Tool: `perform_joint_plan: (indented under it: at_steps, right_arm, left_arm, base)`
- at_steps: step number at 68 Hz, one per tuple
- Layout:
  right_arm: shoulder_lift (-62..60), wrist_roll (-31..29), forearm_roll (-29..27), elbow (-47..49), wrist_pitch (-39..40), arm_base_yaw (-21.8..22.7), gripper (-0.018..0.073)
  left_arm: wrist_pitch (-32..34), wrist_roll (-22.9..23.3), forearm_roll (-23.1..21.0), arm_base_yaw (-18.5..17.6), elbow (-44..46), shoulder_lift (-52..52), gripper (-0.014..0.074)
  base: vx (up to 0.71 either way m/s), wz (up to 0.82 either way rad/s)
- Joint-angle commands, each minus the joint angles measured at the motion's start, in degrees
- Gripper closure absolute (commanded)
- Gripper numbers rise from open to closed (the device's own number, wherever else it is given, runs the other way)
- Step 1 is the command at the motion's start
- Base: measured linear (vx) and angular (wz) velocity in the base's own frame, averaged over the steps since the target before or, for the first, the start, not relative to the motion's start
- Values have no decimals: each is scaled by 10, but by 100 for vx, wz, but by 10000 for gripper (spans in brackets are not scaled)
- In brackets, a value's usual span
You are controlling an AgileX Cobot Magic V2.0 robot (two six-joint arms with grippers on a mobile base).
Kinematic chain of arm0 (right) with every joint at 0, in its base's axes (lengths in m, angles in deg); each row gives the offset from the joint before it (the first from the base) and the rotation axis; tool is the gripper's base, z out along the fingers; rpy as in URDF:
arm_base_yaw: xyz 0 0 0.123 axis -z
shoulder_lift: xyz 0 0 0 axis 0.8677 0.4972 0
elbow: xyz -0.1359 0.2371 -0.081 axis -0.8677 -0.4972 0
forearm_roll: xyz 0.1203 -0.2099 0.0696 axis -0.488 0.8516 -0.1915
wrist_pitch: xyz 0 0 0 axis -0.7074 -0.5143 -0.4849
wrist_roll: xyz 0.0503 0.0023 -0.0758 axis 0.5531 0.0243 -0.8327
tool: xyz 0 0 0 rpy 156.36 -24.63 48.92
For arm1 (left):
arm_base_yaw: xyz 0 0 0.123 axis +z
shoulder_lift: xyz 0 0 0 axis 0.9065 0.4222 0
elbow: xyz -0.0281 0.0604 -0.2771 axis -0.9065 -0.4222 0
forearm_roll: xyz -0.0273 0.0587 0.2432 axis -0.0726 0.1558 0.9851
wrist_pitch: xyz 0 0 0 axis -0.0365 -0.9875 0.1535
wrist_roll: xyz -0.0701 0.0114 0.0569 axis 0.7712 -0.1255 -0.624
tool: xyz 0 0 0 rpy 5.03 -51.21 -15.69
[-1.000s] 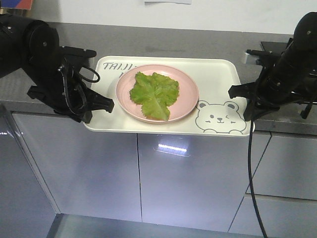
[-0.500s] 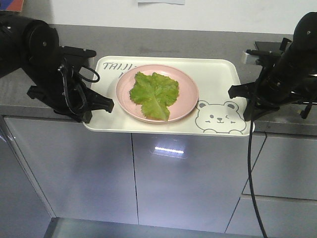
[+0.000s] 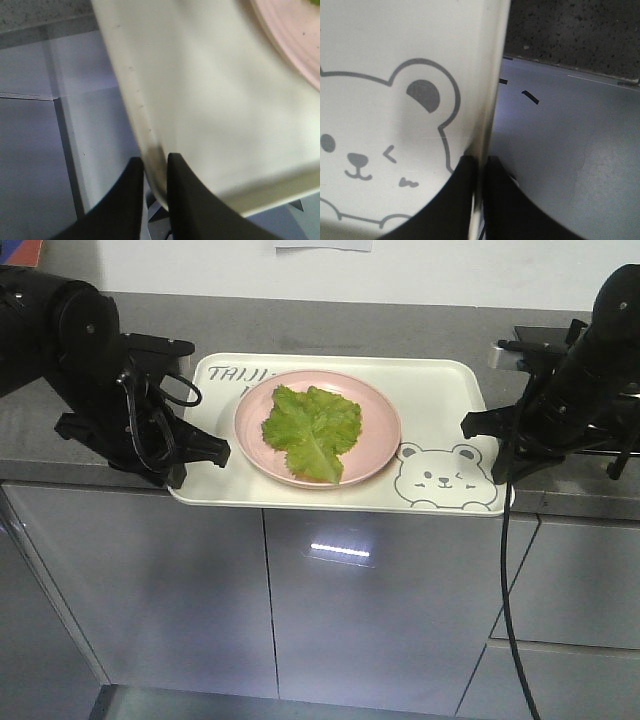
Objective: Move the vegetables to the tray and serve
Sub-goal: 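Drive the base toward the grey countertop holding the tray level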
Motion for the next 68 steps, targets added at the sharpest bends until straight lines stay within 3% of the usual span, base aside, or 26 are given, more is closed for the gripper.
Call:
perform_joint_plan:
  at_steps: [1, 68]
  right_arm:
    - [-36, -14, -58, 14, -20, -8, 564]
    - [-36, -14, -58, 14, -20, -8, 564]
  left_arm:
    - [50, -15, -53, -9, 20, -29, 603]
    - [50, -15, -53, -9, 20, -29, 603]
  base:
    - [3, 2]
    - [6, -1]
